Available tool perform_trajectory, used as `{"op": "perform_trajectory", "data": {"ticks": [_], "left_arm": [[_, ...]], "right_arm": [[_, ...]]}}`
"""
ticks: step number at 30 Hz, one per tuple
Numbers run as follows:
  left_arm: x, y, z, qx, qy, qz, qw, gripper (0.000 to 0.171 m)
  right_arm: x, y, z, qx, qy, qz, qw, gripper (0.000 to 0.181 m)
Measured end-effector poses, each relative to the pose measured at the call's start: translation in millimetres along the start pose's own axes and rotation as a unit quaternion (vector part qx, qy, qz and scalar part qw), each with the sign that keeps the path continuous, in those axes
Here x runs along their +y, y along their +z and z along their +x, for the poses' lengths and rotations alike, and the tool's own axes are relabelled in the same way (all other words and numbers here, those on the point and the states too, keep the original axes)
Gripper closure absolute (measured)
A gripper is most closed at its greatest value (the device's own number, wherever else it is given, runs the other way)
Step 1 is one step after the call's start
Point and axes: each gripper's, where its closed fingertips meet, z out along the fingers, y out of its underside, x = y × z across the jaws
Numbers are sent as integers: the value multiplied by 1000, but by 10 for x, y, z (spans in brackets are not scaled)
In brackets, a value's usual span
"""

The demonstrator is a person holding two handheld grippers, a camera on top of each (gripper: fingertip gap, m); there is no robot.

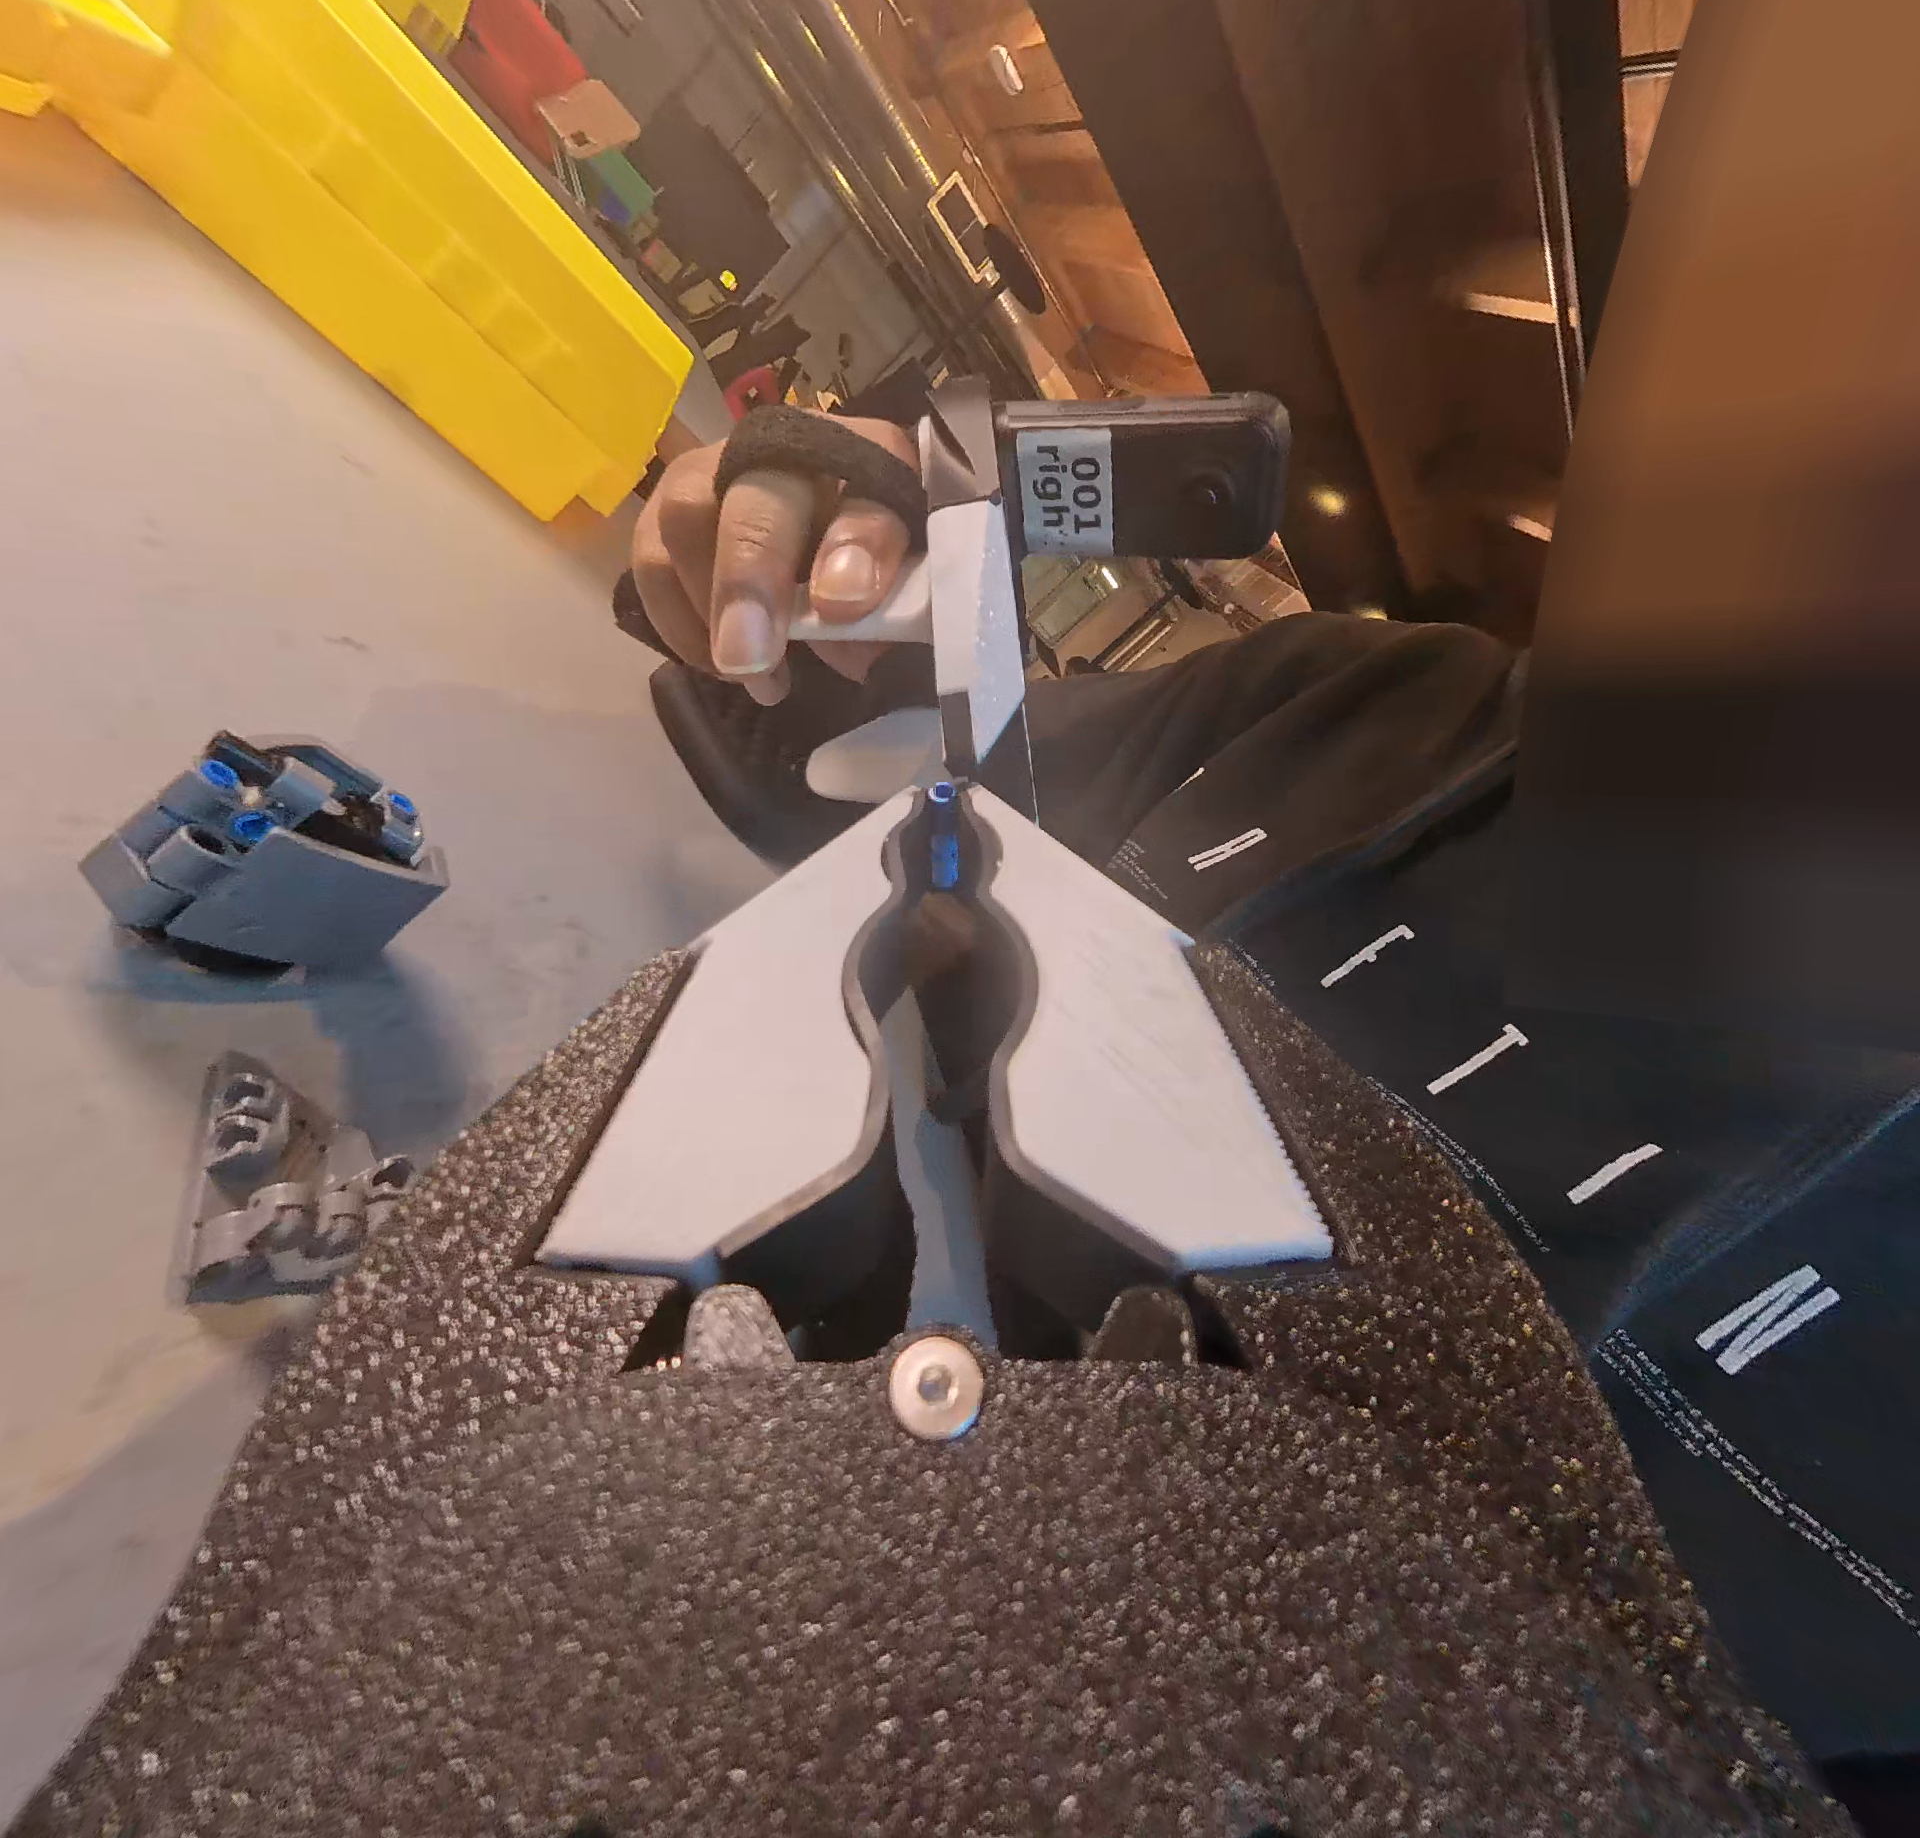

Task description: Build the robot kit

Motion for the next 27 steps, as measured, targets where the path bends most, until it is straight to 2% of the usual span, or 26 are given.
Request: {"op": "perform_trajectory", "data": {"ticks": [7, 11, 15, 19, 20, 22, 25, 27], "left_arm": [[32, 8, -26, -5, -6, -6, 1000, 168], [-100, -39, -2, 7, -12, 37, 999, 168], [-268, -140, 34, 14, -8, 85, 996, 153], [-253, -122, 45, 6, 5, 77, 997, 154], [-249, -106, 51, 8, 5, 76, 997, 154], [-238, -92, 86, 19, 6, 75, 997, 166], [-221, -94, 100, 17, 11, 67, 998, 168], [-198, -101, 61, -8, 32, 53, 998, 169]], "right_arm": [[75, 81, 31, 30, -29, -21, 999, 156], [36, 96, 161, 84, -40, -7, 996, 157], [-41, 47, 326, 141, -32, 18, 989, 157], [-97, -8, 433, 177, -30, 30, 983, 157], [-100, -5, 430, 180, -34, 30, 983, 157], [-92, 14, 415, 182, -44, 25, 982, 157], [-108, 25, 396, 185, -62, 24, 980, 157], [-68, 39, 381, 177, -65, 12, 982, 157]]}}
